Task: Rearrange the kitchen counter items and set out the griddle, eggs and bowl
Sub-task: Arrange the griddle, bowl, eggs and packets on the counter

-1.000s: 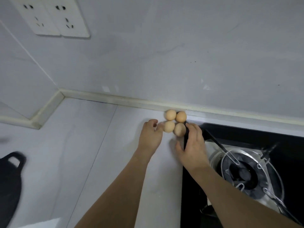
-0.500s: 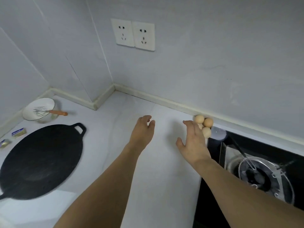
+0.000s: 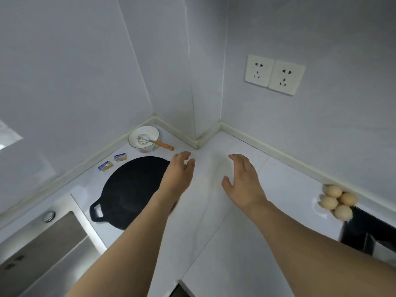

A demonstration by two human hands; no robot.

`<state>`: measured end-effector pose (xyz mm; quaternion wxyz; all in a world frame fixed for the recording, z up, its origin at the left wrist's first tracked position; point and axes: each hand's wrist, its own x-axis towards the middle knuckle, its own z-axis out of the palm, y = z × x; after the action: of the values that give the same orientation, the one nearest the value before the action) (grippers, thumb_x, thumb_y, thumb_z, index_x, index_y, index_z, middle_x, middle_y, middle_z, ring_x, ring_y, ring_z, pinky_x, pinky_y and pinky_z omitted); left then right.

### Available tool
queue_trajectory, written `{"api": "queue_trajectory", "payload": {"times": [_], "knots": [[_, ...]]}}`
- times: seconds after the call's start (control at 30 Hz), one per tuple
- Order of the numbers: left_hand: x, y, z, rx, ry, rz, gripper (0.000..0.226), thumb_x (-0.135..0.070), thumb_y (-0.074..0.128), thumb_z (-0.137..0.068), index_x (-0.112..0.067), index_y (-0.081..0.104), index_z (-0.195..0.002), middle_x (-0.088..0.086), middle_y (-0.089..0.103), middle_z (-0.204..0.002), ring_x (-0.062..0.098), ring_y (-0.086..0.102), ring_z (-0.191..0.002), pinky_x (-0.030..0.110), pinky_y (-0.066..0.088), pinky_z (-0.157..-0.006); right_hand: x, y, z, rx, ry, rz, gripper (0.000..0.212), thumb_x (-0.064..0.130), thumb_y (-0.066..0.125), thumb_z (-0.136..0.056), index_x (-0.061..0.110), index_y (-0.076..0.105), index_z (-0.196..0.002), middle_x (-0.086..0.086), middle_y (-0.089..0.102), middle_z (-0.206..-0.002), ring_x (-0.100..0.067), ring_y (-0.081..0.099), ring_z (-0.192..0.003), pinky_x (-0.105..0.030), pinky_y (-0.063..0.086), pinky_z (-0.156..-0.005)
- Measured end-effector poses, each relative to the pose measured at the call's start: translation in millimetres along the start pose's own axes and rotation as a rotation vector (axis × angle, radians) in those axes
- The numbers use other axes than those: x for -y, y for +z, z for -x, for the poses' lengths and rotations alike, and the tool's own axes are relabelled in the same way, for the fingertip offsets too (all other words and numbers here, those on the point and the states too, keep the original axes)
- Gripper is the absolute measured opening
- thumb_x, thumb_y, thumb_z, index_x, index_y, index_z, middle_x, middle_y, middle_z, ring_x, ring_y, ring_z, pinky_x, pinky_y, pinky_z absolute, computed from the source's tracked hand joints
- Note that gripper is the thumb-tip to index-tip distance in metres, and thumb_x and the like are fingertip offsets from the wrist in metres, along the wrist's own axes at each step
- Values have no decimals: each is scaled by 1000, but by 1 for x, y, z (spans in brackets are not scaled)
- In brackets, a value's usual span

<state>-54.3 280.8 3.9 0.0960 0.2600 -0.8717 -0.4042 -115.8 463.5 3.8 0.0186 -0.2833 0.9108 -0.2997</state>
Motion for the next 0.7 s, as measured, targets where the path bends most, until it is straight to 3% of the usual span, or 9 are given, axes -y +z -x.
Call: {"api": "queue_trajectory", "payload": {"times": [0.17, 0.4, 0.53, 0.7], "knots": [[30, -57, -13, -58, -39, -31, 41, -34, 42, -102, -18, 45, -140, 2, 46, -140, 16, 50, -120, 26, 38, -95, 40, 23, -32, 62, -48, 1, 58, 19, 52, -92, 12, 30, -146, -5, 30, -149, -21, 31, -135, -33, 27, -114], [74, -117, -37, -133, -125, -26, 43, -34, 43, -102, -18, 44, -142, 1, 43, -142, 14, 53, -115, 25, 42, -89, 91, 55, -80, 105, -129, -4, 56, 19, 53, -92, 13, 33, -144, -5, 35, -146, -21, 35, -132, -34, 29, -113], [93, -134, -58, -156, -150, -17, 42, -33, 43, -102, -18, 45, -141, 3, 45, -140, 9, 51, -103, 27, 43, -88, 115, 75, -110, 110, -182, 28, 57, 18, 56, -90, 11, 35, -142, -6, 36, -143, -21, 39, -129, -31, 31, -112], [117, -141, -84, -179, -203, 31, 41, -31, 44, -102, -17, 45, -141, 4, 42, -142, 9, 48, -99, 26, 40, -89, 135, 101, -140, 121, -214, 43, 56, 17, 56, -88, 10, 38, -140, -7, 39, -139, -25, 43, -124, -38, 36, -109]]}}
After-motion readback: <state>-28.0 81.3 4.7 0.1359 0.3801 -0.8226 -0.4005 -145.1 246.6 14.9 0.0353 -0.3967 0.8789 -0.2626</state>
